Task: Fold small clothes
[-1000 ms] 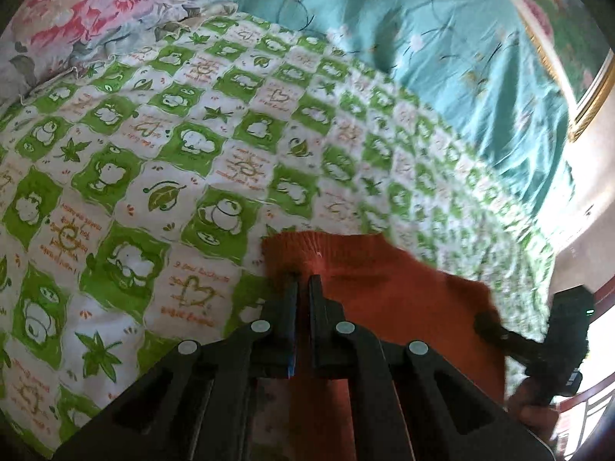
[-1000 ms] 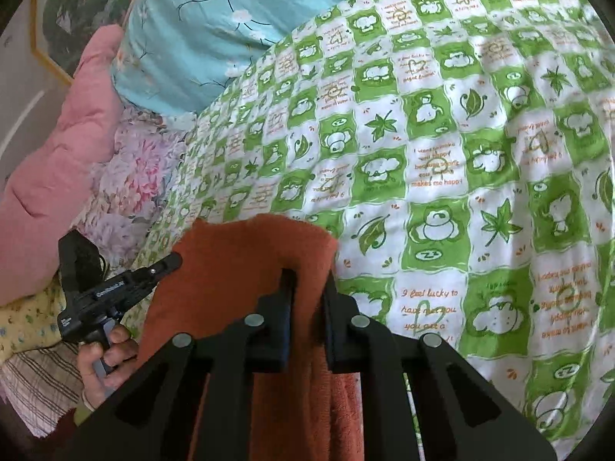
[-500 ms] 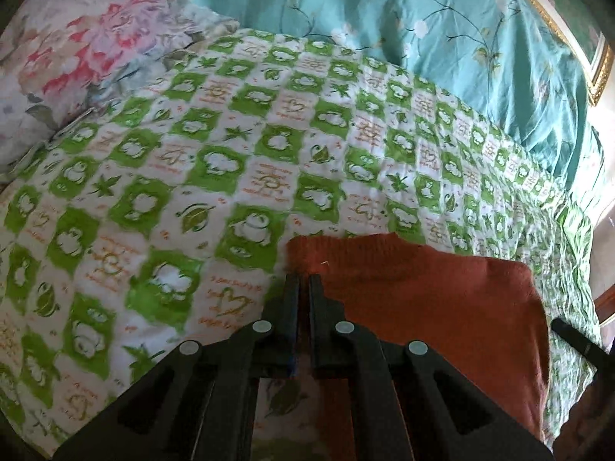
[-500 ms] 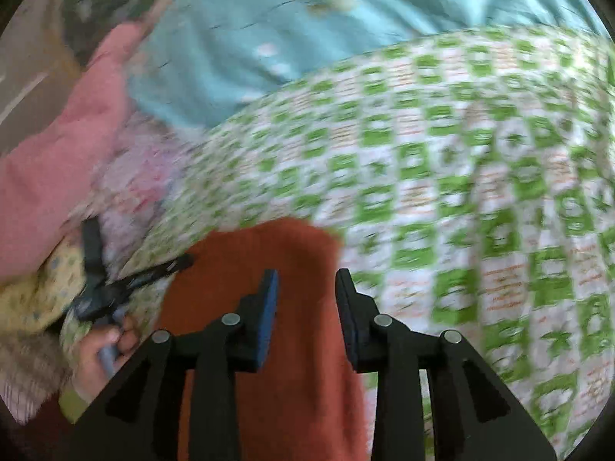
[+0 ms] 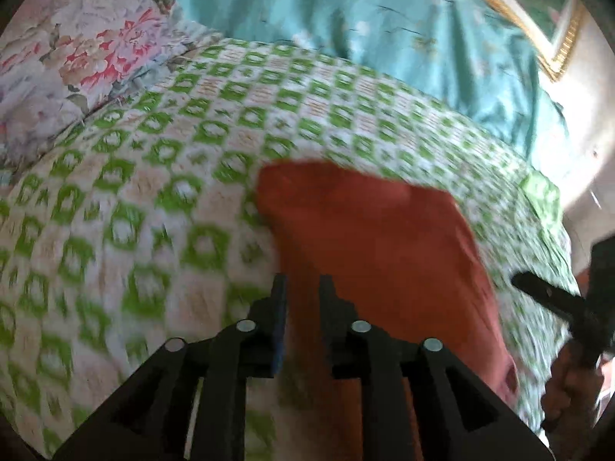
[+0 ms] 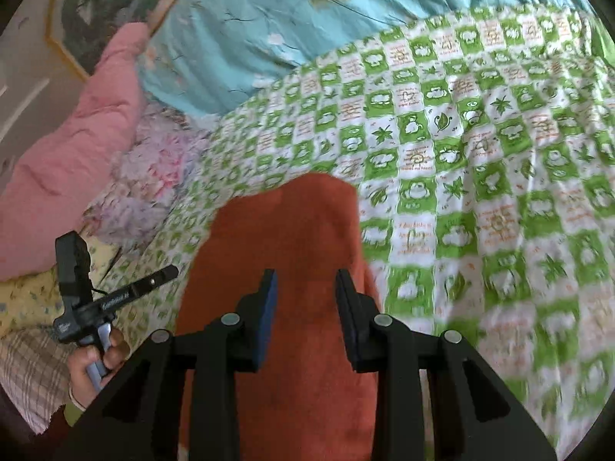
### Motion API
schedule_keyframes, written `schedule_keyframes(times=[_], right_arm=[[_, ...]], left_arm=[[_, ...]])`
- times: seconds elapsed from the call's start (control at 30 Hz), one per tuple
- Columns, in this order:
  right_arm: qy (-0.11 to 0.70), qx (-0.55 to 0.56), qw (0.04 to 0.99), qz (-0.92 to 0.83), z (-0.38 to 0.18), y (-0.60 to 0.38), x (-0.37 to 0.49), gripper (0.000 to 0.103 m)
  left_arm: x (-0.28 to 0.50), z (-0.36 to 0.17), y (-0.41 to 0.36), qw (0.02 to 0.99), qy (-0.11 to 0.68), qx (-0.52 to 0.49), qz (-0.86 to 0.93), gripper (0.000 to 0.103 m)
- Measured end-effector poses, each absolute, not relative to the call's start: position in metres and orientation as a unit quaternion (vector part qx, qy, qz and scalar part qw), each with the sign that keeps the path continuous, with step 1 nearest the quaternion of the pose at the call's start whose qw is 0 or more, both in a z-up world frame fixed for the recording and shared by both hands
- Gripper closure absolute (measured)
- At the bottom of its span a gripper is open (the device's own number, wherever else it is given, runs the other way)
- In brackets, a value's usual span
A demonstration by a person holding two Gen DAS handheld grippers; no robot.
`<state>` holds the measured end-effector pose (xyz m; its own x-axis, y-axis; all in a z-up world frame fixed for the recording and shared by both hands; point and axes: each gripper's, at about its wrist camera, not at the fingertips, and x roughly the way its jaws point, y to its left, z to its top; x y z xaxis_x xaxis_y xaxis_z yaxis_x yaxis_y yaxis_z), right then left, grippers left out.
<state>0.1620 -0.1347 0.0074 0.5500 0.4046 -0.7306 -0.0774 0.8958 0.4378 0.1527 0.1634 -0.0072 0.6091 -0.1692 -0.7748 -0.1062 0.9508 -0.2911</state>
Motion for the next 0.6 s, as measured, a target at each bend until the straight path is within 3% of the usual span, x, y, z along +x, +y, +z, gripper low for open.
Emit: schedule_keyframes(times=[0.13, 0.27, 0.37, 0.5, 0.6], right_arm=[[0.448, 0.159, 0.867, 0.148, 0.017, -0.130, 0.125, 0.069], [0.455, 0.129, 0.869, 0.146, 0.017, -0.124, 0.093, 0.056], [0.458, 0.108, 0.871, 0.143, 0.015, -0.118, 0.071, 0.051], [0.460, 0.077, 0.873, 0.142, 0.015, -0.110, 0.043, 0.041], [0.461, 0.058, 0.872, 0.152, 0.014, -0.103, 0.023, 0.034]], left_arm=[[0.107, -0.004, 0.137, 0.885, 0.444, -0.139, -0.029, 0.065], [0.069, -0.007, 0.116, 0.881, 0.456, -0.119, -0.031, 0.051], [0.043, -0.008, 0.103, 0.882, 0.458, -0.105, -0.030, 0.048], [0.017, -0.009, 0.097, 0.885, 0.455, -0.096, -0.022, 0.033], [0.000, -0.010, 0.093, 0.886, 0.455, -0.083, -0.015, 0.031]])
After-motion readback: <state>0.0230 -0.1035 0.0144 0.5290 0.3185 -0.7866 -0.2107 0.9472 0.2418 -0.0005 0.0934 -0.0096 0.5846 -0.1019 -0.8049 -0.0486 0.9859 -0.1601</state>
